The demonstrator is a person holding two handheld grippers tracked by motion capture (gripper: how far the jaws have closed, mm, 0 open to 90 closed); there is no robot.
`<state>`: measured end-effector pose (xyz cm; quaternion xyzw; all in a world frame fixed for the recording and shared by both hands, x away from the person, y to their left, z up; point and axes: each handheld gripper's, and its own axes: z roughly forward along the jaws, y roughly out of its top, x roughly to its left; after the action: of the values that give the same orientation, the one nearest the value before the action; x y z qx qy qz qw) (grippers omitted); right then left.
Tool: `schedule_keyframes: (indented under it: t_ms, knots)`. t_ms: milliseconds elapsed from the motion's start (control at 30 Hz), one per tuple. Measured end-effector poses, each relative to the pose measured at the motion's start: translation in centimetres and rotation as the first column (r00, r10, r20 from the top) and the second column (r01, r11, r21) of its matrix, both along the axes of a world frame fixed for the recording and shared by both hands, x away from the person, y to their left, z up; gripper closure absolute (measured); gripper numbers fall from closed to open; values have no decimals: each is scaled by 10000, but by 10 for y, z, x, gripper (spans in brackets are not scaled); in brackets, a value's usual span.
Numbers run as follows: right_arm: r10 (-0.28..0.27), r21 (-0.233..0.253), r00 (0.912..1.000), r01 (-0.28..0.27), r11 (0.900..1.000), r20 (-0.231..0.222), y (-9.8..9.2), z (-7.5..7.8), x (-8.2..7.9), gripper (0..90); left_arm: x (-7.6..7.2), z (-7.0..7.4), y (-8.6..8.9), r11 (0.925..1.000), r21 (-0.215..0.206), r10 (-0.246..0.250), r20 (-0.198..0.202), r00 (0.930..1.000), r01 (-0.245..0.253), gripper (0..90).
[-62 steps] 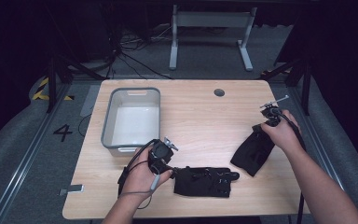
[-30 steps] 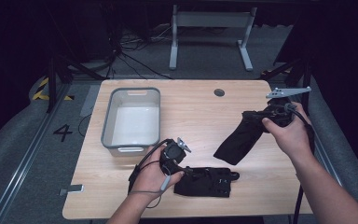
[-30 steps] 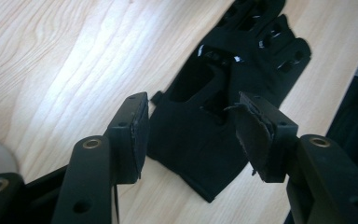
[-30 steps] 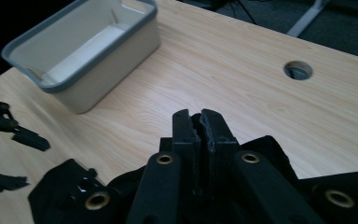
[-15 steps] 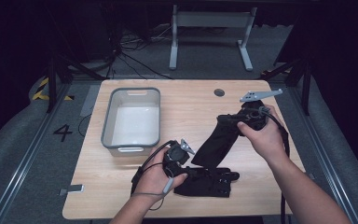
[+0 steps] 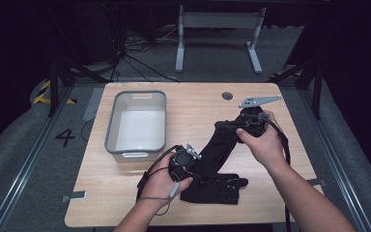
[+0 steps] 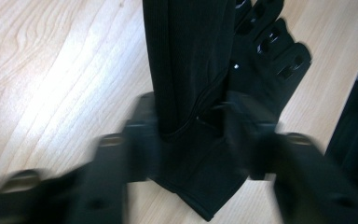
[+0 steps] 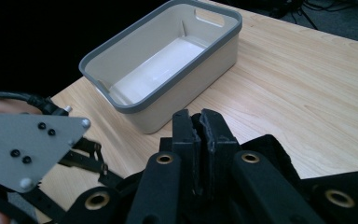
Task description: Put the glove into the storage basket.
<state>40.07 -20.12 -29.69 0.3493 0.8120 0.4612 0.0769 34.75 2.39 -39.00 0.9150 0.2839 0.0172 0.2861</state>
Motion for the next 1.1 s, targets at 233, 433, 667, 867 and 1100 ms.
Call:
schedule_keyframes:
  t_ms: [233,433,667,867,1100]
  knots:
    - [127,49,9999,-127,9999,40,-3,-6,1,846,2,1,5,9993,294,240,183,9995,-246,846]
    - [280,-125,9995,-279,9995,115,-9,-13,1,838,2,7,13,9941,676,803,713,9942,-851,850]
    - [623,-11,9980,-623,9981,48,-16,-29,-2,837,6,10,25,9827,937,1474,1263,9810,-1598,851]
    - [706,357,9974,-710,9968,126,-21,-47,-6,836,8,8,25,9755,1225,1637,1508,9749,-1828,850]
    - [716,642,9973,-726,9953,174,-27,-67,-12,836,7,7,24,9704,1519,1632,1606,9734,-1878,850]
